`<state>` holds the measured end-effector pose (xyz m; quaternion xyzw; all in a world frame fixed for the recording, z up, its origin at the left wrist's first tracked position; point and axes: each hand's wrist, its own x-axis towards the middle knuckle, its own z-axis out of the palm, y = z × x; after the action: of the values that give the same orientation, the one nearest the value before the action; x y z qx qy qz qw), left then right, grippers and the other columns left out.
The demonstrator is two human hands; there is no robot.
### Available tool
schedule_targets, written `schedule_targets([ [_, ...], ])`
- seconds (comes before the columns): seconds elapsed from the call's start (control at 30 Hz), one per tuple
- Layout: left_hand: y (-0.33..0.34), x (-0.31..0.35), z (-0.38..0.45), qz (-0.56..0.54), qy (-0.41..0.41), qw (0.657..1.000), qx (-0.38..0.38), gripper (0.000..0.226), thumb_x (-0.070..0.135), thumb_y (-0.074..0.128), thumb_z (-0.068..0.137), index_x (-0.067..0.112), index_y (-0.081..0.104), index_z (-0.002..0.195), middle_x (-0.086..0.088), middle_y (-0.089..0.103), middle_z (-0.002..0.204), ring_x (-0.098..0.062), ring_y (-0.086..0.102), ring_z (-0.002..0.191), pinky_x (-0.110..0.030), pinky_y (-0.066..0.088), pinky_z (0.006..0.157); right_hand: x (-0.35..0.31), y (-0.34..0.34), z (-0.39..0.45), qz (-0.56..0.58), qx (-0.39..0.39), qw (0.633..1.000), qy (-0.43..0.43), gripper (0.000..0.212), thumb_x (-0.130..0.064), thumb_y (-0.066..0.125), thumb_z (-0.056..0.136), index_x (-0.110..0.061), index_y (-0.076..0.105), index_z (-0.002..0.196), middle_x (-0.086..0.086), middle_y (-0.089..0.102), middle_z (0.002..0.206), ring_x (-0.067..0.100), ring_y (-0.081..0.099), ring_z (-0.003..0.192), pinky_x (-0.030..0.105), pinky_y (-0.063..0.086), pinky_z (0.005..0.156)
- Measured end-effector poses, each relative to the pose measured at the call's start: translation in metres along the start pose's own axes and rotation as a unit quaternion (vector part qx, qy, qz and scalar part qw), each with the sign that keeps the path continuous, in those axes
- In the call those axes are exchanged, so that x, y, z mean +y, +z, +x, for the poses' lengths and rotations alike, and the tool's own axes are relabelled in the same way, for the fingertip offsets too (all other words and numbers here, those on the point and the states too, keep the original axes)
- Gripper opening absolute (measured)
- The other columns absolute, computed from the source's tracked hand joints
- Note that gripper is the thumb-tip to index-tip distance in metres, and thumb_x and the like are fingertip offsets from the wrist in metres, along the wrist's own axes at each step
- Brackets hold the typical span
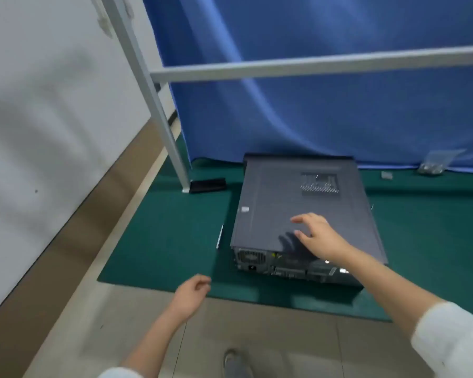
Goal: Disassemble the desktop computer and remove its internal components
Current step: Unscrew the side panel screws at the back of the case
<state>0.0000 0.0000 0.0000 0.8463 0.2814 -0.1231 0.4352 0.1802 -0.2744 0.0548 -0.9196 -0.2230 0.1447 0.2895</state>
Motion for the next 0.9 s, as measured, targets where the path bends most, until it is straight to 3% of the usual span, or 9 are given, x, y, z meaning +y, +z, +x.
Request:
schedule_targets([
  [0.13, -0.008, 0.001, 0.040, 0.000, -0.001, 1.000, -0.009, 0.023, 0.009, 0.054, 0.093, 0.007, 0.062, 0.115, -0.011, 0.066, 0.107, -0.016, 0.054, 0.085, -0.023, 0.041, 0.080, -0.002, 0.031, 0.034, -0.063, 0.029, 0.997, 0.046, 0.045, -0.031, 0.046, 0.098, -0.013, 0.042, 0.138, 0.006, 0.038, 0.145, 0.025, 0.025, 0.136, 0.038, 0.023, 0.111],
  [0.3, -0.011, -0.007, 0.087, 0.007, -0.032, 0.999, -0.014, 0.026, 0.012, 0.051, 0.094, 0.009, 0.061, 0.117, -0.009, 0.065, 0.105, -0.020, 0.059, 0.091, -0.018, 0.039, 0.076, -0.010, 0.066, 0.049, -0.155, 0.109, 0.979, 0.076, 0.045, -0.034, 0.036, 0.100, -0.016, 0.040, 0.141, 0.004, 0.032, 0.151, 0.024, 0.019, 0.142, 0.044, 0.008, 0.117],
  [0.5, -0.010, 0.002, 0.151, 0.052, -0.066, 0.996, -0.023, 0.033, 0.019, 0.049, 0.095, 0.009, 0.055, 0.126, -0.011, 0.060, 0.125, -0.026, 0.054, 0.116, -0.026, 0.039, 0.096, -0.006, 0.076, 0.049, -0.186, 0.162, 0.967, 0.062, 0.043, -0.031, 0.038, 0.097, -0.015, 0.046, 0.137, 0.004, 0.039, 0.147, 0.023, 0.025, 0.140, 0.044, 0.012, 0.116],
  [0.6, -0.004, 0.010, 0.178, 0.072, -0.074, 0.995, -0.016, 0.034, 0.023, 0.051, 0.095, 0.008, 0.056, 0.125, -0.009, 0.058, 0.129, -0.026, 0.051, 0.119, -0.025, 0.038, 0.096, -0.007, 0.076, 0.049, -0.186, 0.174, 0.965, 0.060, 0.041, -0.026, 0.042, 0.096, -0.014, 0.049, 0.134, 0.004, 0.042, 0.145, 0.024, 0.028, 0.139, 0.044, 0.015, 0.116],
  [0.67, 0.001, 0.016, 0.191, 0.087, -0.078, 0.993, -0.014, 0.031, 0.027, 0.054, 0.094, 0.007, 0.061, 0.116, -0.009, 0.062, 0.118, -0.027, 0.055, 0.111, -0.025, 0.040, 0.088, -0.007, 0.076, 0.049, -0.182, 0.180, 0.965, 0.058, 0.040, -0.024, 0.043, 0.095, -0.014, 0.050, 0.133, 0.004, 0.043, 0.145, 0.024, 0.030, 0.138, 0.045, 0.016, 0.116],
  [0.73, 0.008, 0.020, 0.202, 0.094, -0.078, 0.993, -0.002, 0.022, 0.030, 0.056, 0.092, 0.010, 0.062, 0.085, -0.007, 0.062, 0.085, -0.028, 0.056, 0.087, -0.026, 0.040, 0.071, -0.007, 0.075, 0.049, -0.177, 0.185, 0.965, 0.059, 0.039, -0.022, 0.044, 0.094, -0.014, 0.051, 0.131, 0.004, 0.044, 0.144, 0.024, 0.030, 0.138, 0.045, 0.017, 0.116],
  [0.8, 0.014, 0.023, 0.208, 0.114, -0.070, 0.991, 0.017, 0.037, 0.030, 0.057, 0.091, 0.014, 0.044, 0.060, -0.006, 0.046, 0.059, -0.026, 0.045, 0.066, -0.027, 0.033, 0.058, -0.007, 0.074, 0.050, -0.174, 0.188, 0.965, 0.059, 0.039, -0.022, 0.044, 0.093, -0.014, 0.052, 0.131, 0.004, 0.044, 0.144, 0.024, 0.030, 0.138, 0.044, 0.017, 0.116],
  [0.9, 0.022, 0.025, 0.208, 0.142, -0.064, 0.987, 0.037, 0.030, 0.027, 0.060, 0.089, 0.014, 0.049, 0.065, -0.005, 0.049, 0.062, -0.027, 0.047, 0.067, -0.026, 0.036, 0.057, -0.007, 0.073, 0.051, -0.171, 0.189, 0.965, 0.058, 0.039, -0.021, 0.044, 0.092, -0.014, 0.052, 0.130, 0.003, 0.045, 0.143, 0.023, 0.031, 0.138, 0.044, 0.017, 0.116],
])
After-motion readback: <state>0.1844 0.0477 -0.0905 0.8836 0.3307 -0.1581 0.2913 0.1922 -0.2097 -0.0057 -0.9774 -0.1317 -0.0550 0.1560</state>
